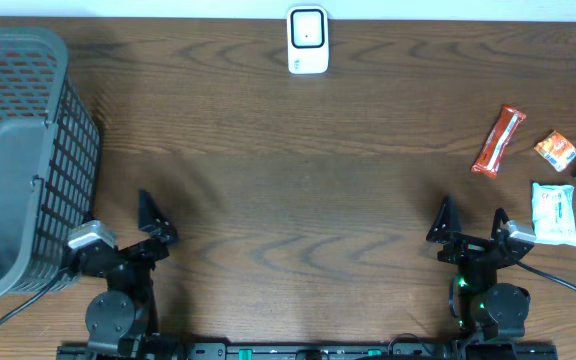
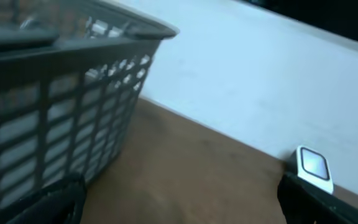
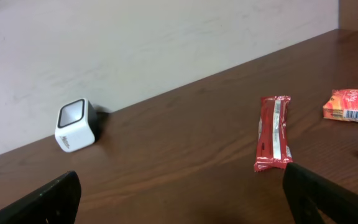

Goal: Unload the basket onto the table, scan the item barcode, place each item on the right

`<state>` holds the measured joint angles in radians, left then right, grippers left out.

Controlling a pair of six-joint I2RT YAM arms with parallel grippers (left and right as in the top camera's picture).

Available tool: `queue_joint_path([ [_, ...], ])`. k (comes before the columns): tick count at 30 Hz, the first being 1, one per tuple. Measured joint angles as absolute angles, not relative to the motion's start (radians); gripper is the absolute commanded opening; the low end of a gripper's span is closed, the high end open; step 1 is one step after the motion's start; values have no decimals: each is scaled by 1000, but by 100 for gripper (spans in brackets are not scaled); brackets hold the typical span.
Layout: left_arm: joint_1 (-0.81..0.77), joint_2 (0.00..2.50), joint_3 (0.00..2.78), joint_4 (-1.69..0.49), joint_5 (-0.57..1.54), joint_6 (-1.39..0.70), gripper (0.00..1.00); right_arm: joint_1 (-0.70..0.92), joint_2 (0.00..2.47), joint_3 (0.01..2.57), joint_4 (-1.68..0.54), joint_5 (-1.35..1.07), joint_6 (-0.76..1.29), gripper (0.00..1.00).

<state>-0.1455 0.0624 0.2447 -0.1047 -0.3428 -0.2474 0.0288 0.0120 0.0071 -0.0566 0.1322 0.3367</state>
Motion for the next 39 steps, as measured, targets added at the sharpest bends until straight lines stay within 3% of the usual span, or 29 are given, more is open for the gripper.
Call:
queue_joint_path([
  [9, -103, 51, 170, -78, -235, -108, 98, 29, 12, 7, -57, 132, 336, 99],
  [39, -86, 11, 37, -44, -163, -17, 98, 29, 12, 7, -57, 132, 337, 99],
])
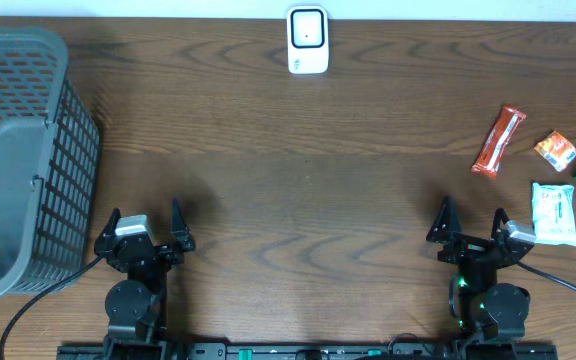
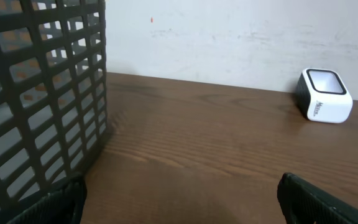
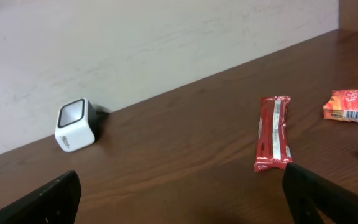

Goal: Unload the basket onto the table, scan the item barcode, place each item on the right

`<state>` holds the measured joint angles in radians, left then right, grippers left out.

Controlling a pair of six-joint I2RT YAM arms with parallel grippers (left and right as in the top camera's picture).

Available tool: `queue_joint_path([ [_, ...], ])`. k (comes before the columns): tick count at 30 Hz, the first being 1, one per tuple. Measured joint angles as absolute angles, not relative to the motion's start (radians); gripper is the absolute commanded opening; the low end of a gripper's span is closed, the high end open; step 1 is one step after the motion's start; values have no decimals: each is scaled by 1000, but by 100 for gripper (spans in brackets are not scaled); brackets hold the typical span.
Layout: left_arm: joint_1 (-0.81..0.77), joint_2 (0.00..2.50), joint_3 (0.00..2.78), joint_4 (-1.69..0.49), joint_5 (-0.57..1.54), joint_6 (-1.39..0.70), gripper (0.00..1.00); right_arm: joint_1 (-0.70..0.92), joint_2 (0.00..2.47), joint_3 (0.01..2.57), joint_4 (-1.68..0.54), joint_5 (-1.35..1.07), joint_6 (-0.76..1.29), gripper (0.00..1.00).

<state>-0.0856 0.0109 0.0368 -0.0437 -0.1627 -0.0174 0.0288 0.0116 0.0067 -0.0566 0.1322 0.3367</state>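
A white barcode scanner (image 1: 307, 40) stands at the table's far edge, also seen in the left wrist view as a scanner (image 2: 325, 96) and in the right wrist view as a scanner (image 3: 75, 125). At the right lie a red snack bar (image 1: 498, 141), an orange packet (image 1: 556, 150), a white pouch (image 1: 554, 213) and a green item. The red bar (image 3: 274, 132) and orange packet (image 3: 352, 106) show ahead of the right gripper. My left gripper (image 1: 145, 226) is open near the front left. My right gripper (image 1: 470, 224) is open near the front right, empty.
A large dark grey mesh basket (image 1: 18, 150) fills the left side, close beside the left gripper; its wall (image 2: 36, 93) fills the left of the left wrist view. A pale wall runs behind the table's far edge.
The left arm has turned away from the basket; its gripper now points straight towards the far edge and sits a little further right. The right arm and the items have not moved.
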Motion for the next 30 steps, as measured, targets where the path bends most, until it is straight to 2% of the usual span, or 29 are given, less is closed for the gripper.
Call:
queue_joint_path([
  [30, -39, 11, 37, -44, -154, -18, 98, 29, 12, 7, -57, 132, 337, 99],
])
